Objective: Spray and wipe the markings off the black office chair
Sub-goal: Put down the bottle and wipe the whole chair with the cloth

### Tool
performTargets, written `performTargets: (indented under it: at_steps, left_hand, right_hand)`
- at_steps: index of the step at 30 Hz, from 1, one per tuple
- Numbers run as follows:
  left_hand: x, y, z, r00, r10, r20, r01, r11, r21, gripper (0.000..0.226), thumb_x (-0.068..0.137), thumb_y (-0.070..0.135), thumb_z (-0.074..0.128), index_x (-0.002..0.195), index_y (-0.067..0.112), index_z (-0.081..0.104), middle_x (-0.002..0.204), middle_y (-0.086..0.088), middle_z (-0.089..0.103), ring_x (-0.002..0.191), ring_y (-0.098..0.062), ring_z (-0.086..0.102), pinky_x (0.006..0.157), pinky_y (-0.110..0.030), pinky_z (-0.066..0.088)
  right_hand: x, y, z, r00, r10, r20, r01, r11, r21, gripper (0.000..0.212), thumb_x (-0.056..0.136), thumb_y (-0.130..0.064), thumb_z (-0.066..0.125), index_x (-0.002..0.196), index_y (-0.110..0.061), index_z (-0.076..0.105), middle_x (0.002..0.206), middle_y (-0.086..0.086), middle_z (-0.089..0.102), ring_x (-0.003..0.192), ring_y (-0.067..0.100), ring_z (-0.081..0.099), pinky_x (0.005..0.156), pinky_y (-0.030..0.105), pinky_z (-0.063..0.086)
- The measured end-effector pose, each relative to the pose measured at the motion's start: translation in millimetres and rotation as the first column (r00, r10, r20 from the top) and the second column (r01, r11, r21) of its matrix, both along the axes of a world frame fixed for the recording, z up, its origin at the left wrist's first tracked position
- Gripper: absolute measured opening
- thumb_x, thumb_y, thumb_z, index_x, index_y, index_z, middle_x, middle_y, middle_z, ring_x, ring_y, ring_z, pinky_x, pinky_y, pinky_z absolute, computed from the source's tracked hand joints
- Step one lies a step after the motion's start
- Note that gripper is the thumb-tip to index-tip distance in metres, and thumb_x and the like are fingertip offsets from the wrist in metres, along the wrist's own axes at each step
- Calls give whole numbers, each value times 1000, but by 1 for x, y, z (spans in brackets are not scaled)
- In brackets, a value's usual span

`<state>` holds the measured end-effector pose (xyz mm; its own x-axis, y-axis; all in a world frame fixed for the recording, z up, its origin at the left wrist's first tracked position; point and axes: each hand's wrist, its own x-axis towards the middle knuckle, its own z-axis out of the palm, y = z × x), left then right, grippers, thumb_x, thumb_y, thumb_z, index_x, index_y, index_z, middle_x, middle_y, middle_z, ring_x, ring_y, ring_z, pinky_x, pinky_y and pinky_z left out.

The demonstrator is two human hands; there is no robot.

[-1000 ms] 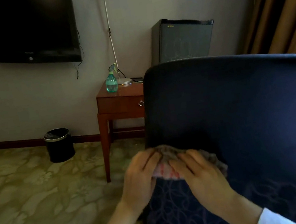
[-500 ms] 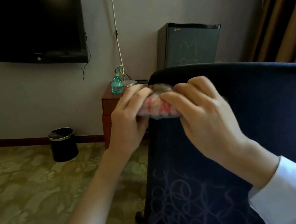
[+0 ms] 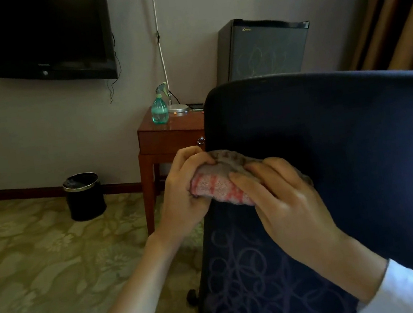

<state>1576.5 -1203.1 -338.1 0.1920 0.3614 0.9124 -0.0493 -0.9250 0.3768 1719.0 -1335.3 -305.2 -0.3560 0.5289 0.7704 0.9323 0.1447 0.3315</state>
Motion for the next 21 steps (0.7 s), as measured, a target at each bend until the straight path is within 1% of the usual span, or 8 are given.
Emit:
performTargets:
  at_steps: [4,9,12,15,16,18,19,21]
  left_hand:
    - [-1,-9,3,1000,-15,-22,14,999,-32,54,66,-13,74,107,16,57,111,-11,51,103,-16,55,80,-22,51]
    - [1,-34,5,998,-27,-62,24,999,-42,35,70,4,69,104,9,62,109,-9,50,103,-11,53,79,-18,49]
    - [4,-52,6,995,9,-104,-11,1000,-19,37,71,-2,72,106,6,63,111,-7,49,105,-5,50,81,-17,50]
    - [7,-72,8,986,43,-163,-37,998,41,41,73,-4,73,111,8,61,115,-6,49,106,-5,51,79,-23,53]
    - [7,-79,11,980,71,-184,-60,996,66,42,75,-1,73,113,10,60,117,-5,49,106,-6,51,79,-26,54]
    - [8,-94,23,963,179,-201,-154,979,134,37,82,11,69,117,12,57,120,-6,50,108,-16,53,80,-36,54]
    - [8,-101,34,954,235,-186,-204,964,173,35,84,17,65,118,12,57,121,-7,51,108,-21,53,81,-42,52]
    - [8,-110,64,945,307,-117,-271,930,250,33,86,20,61,118,10,59,121,-10,53,109,-27,54,84,-49,49]
  right_hand:
    - [3,-9,-3,1000,7,-2,-7,1000,-2,38,82,-5,54,118,-10,65,111,10,67,108,26,58,78,29,56]
    - [16,-28,-5,1000,18,0,-18,999,-37,41,79,0,65,120,-6,66,116,13,66,111,30,58,82,38,56]
    - [27,-44,-5,1000,15,16,-15,1000,-17,39,81,1,67,120,-5,66,118,13,65,112,32,57,88,40,53]
    - [35,-61,2,998,38,40,-39,999,30,34,84,2,65,118,-3,67,117,15,65,110,32,56,92,41,51]
    - [37,-67,8,998,48,50,-50,997,60,31,87,1,62,117,-3,68,117,16,65,110,32,55,94,40,49]
    - [39,-78,26,996,65,57,-71,990,120,27,94,-4,51,116,-2,68,117,18,65,109,33,51,97,40,46]
    - [39,-83,38,996,74,56,-82,985,149,28,96,-6,47,116,-1,67,117,19,64,108,35,52,97,42,46]
    - [37,-90,63,994,92,60,-103,969,225,27,96,-6,48,114,0,68,116,21,64,104,39,55,95,44,46]
